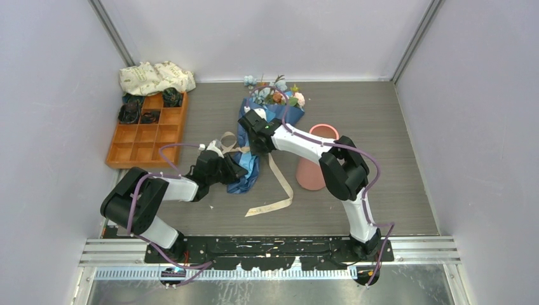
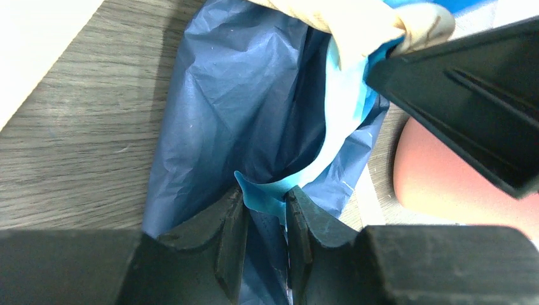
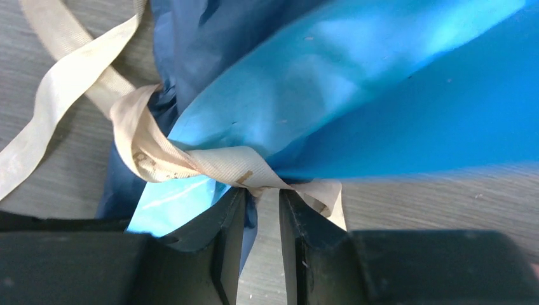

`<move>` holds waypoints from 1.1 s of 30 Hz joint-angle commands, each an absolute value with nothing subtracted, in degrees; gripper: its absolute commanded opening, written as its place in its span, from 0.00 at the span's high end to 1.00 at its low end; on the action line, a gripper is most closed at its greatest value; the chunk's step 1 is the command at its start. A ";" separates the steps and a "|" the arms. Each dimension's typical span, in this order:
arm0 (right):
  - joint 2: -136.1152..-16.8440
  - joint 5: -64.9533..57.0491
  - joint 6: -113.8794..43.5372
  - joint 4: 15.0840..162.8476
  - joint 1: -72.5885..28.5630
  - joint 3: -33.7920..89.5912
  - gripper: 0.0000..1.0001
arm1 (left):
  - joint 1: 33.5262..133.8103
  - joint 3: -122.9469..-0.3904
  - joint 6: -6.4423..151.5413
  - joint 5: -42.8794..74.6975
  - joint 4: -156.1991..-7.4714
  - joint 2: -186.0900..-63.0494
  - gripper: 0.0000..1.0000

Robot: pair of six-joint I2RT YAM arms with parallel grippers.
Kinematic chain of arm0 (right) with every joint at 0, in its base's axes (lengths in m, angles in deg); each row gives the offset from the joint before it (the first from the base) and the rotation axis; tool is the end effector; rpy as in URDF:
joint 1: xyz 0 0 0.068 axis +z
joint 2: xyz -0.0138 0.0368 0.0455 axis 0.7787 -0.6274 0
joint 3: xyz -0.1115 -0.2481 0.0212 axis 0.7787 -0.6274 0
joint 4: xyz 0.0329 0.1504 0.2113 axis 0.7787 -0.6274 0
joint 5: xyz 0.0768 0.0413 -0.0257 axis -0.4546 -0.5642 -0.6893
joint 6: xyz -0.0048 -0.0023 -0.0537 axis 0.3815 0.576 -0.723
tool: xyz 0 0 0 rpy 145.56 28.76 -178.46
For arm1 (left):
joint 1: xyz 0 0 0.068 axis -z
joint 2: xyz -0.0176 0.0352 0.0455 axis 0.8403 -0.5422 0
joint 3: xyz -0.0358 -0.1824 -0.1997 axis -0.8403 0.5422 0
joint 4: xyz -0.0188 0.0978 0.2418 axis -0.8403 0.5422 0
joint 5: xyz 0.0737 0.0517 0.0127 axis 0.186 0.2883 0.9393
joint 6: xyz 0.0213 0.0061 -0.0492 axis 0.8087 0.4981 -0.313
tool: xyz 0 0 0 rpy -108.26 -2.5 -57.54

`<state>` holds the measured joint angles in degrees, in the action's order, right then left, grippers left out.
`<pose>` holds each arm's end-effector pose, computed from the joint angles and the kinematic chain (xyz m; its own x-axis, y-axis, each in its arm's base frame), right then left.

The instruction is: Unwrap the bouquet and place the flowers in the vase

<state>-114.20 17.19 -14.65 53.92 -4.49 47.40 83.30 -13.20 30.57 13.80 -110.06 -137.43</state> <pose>0.3159 0.3223 0.2080 -0.8115 -0.2091 -0.5456 -0.2844 0.9571 0.0561 0.2321 -0.1210 0.1205 -0.7560 -0.5106 -0.4097 -0.0696 0.6850 -0.7252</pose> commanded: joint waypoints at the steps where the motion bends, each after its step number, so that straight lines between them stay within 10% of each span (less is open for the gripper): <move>1: -116.12 17.86 -14.78 55.98 -5.12 50.92 0.68 | 83.01 -10.49 33.55 17.05 -99.28 -139.22 0.69; 33: -109.01 22.79 -17.29 51.73 -5.23 57.86 0.99 | 83.05 -10.98 33.33 16.35 -100.39 -142.05 0.70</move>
<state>-117.48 17.97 -15.33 51.50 -4.77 53.95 83.28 -13.33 30.53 13.14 -111.52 -138.66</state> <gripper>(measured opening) 0.039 0.297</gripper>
